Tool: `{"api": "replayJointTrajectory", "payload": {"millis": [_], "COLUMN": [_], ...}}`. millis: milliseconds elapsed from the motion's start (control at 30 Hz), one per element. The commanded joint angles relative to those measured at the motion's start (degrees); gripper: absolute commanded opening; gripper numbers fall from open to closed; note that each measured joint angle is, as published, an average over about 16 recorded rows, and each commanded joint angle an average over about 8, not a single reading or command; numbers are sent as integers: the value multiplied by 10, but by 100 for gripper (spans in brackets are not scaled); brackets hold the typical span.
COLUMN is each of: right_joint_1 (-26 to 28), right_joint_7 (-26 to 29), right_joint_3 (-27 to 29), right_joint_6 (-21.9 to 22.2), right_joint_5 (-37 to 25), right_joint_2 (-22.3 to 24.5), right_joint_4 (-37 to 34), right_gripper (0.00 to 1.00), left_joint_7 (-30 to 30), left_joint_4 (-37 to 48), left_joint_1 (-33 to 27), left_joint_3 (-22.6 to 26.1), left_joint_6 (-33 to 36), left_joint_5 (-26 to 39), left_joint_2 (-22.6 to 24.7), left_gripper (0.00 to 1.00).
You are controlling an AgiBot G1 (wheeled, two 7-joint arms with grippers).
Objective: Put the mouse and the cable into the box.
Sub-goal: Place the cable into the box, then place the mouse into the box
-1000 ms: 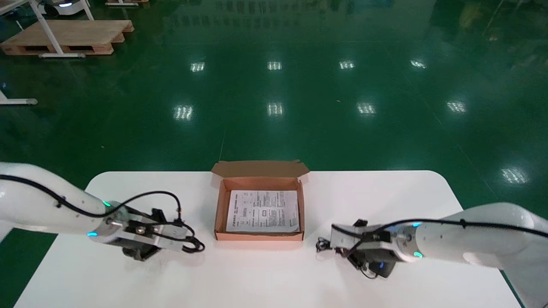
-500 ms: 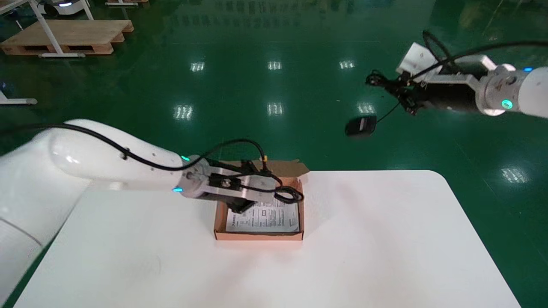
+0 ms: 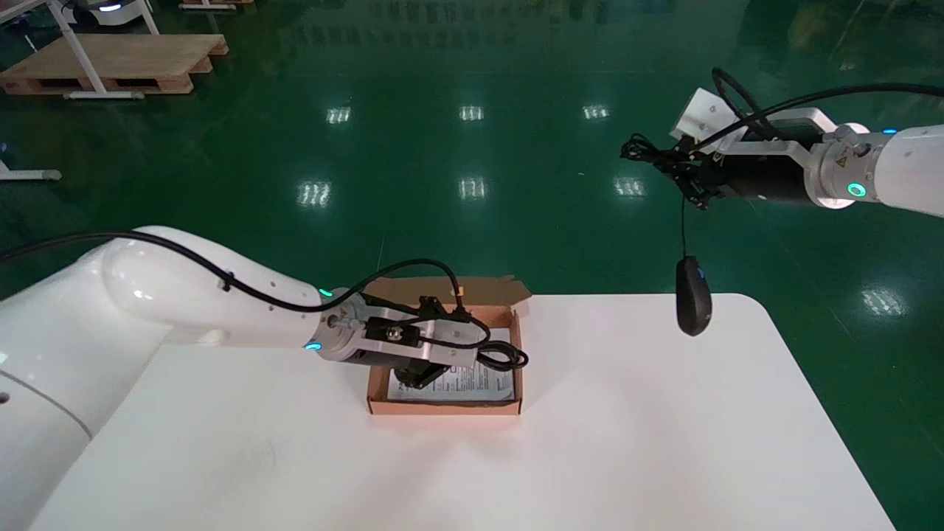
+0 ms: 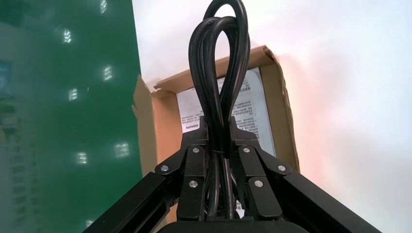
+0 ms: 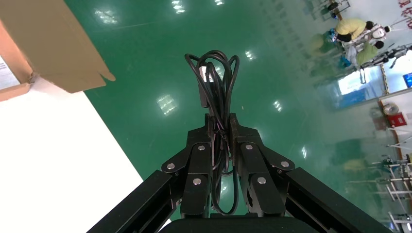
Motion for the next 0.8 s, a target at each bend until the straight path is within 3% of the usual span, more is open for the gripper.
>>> {"api": "replayJointTrajectory", "payload": {"millis": [33,333,667,800], "right_joint_1": [-1,-1,-1,-1], "right_joint_7": [0,0,0,0], "right_joint_3": [0,0,0,0], "right_joint_6": [0,0,0,0], "right_joint_5": [0,0,0,0], "right_joint_2": [0,0,0,0], "right_joint_4": [0,0,0,0], "right_gripper": [0,0,0,0], "left_joint_7": [1,21,-13,-17], "left_joint_4": [-7,-32,-33,-30], "left_joint_1": [0,48,45,42], "left_joint_3": [2,81,154,172], "left_joint_6": [0,-166,-208,-211], "left_joint_5": [2,63,28,17], "left_joint_2": [-4,6,6,6], "left_gripper": [0,0,2,49]}}
